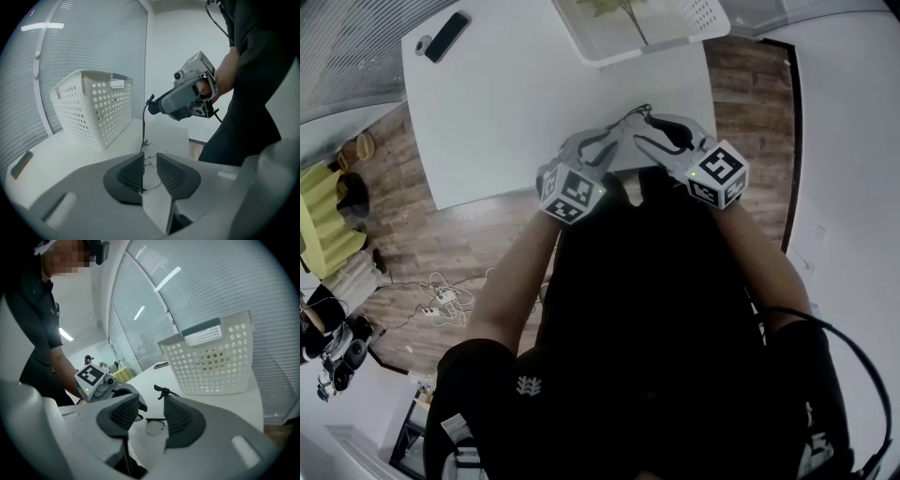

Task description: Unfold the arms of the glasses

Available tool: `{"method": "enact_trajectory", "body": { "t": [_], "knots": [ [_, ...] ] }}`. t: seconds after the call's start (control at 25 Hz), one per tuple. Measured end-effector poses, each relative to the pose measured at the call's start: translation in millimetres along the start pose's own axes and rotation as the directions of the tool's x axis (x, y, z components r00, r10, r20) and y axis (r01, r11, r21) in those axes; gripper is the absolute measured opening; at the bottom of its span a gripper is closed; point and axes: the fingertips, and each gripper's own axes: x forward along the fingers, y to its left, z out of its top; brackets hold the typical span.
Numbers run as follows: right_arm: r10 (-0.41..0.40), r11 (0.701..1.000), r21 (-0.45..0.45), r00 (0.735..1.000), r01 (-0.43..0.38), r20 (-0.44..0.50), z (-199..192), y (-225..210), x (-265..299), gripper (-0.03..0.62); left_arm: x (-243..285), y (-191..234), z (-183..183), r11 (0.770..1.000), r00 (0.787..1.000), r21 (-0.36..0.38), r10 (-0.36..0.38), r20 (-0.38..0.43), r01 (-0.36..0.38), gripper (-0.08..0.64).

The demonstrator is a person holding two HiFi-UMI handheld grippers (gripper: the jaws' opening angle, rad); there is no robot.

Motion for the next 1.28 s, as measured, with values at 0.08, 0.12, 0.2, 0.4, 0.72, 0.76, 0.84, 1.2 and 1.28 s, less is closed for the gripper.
{"method": "enact_trajectory", "body": {
  "t": [0.08, 0.12, 0.2, 0.4, 0.72, 0.76, 0.84, 1.2, 1.28],
  "knots": [
    [0.011, 1.000, 0.004, 1.000, -0.011, 0.000, 0.2, 3.5, 4.3, 0.158, -2.6, -1.3, -4.8, 1.000, 1.000, -0.011, 0.004, -0.004, -0.004, 0.091],
    [0.015, 1.000, 0.006, 1.000, -0.015, -0.001, -0.1, 4.7, 6.6, 0.158, -3.5, -1.7, -7.3, 1.000, 1.000, -0.017, 0.007, -0.006, -0.007, 0.091],
    [0.023, 1.000, 0.008, 1.000, -0.023, 0.000, -0.4, 5.9, 10.2, 0.158, -5.1, -2.2, -11.3, 1.000, 1.000, -0.025, 0.012, -0.011, -0.012, 0.094],
    [0.034, 0.998, 0.045, 0.998, -0.037, 0.055, 8.5, 1.9, 9.1, 0.158, -6.8, 1.4, -19.1, 0.999, 0.999, -0.042, 0.026, -0.030, -0.027, 0.100],
    [-0.025, 0.963, 0.267, 0.973, -0.038, 0.228, 38.4, -33.9, -0.9, 0.158, -1.1, 12.1, -11.8, 0.999, 0.999, -0.038, 0.028, -0.038, -0.029, 0.106],
    [-0.034, 0.960, 0.277, 0.971, -0.033, 0.235, 40.1, -39.3, -2.1, 0.158, 0.2, 14.0, -10.6, 0.999, 0.999, -0.036, 0.028, -0.040, -0.030, 0.106],
    [-0.052, 0.955, 0.296, 0.968, -0.023, 0.246, 42.5, -49.6, -4.5, 0.158, 2.7, 17.5, -9.6, 0.999, 0.998, -0.036, 0.027, -0.048, -0.029, 0.109],
    [-0.052, 0.939, 0.342, 0.970, -0.032, 0.235, 40.2, -78.3, -8.0, 0.158, 19.4, 31.7, -2.3, 0.998, 0.997, -0.058, 0.036, -0.074, -0.040, 0.119],
    [-0.060, 0.937, 0.350, 0.970, -0.026, 0.234, 40.4, -85.7, -9.3, 0.158, 25.1, 34.3, 1.1, 0.997, 0.997, -0.063, 0.036, -0.072, -0.040, 0.121]
  ]
}}
